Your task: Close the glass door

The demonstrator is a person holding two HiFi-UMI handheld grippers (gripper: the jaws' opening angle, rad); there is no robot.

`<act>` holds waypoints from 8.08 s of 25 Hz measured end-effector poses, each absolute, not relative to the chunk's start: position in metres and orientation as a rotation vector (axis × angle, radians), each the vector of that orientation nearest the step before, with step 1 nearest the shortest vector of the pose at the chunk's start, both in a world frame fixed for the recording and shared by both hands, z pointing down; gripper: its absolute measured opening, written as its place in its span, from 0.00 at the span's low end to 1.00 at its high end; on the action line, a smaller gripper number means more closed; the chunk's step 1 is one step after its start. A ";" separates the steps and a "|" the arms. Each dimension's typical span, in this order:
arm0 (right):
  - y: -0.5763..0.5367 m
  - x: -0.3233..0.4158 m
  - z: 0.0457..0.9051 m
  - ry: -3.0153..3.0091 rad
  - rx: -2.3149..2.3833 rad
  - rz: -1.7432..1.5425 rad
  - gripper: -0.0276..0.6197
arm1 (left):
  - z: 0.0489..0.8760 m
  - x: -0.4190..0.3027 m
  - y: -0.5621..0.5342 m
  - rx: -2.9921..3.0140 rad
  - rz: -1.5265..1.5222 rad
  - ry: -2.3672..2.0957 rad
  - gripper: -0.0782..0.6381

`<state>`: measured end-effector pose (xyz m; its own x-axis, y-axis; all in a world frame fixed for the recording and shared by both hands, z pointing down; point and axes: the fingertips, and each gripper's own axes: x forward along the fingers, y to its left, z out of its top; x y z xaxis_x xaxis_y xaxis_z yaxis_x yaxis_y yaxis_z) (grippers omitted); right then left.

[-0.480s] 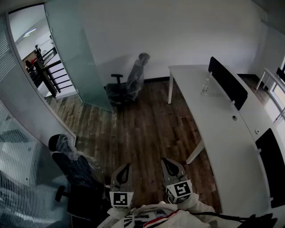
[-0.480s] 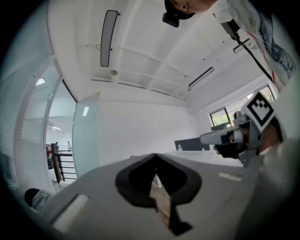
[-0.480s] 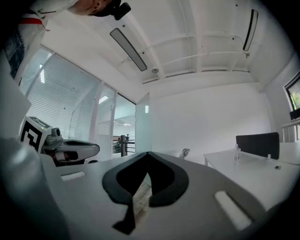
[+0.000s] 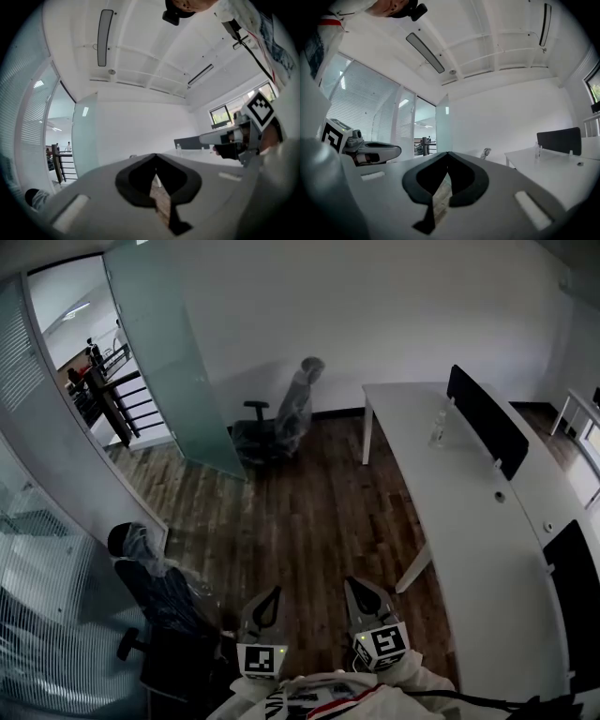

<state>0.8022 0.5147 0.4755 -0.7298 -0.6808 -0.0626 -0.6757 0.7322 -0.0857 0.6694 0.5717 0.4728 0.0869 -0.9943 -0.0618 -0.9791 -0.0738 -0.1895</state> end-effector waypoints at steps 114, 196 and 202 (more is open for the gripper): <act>-0.260 0.545 0.537 3.042 -1.028 -0.179 0.05 | 0.509 0.424 -0.220 -2.229 -0.143 2.039 0.11; -0.504 -0.026 0.563 3.245 0.816 -0.179 0.05 | 0.521 -0.038 -0.392 -0.950 -0.293 3.030 0.11; -0.463 -0.084 0.551 3.222 0.901 -0.103 0.05 | 0.512 -0.091 -0.345 -0.857 -0.255 3.039 0.11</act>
<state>-0.0845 -0.4626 0.5509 -0.8356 0.5188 0.1804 0.5063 0.8549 -0.1136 -0.0910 -0.3455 0.5125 -0.8532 -0.5171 0.0686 -0.5213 0.8406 -0.1475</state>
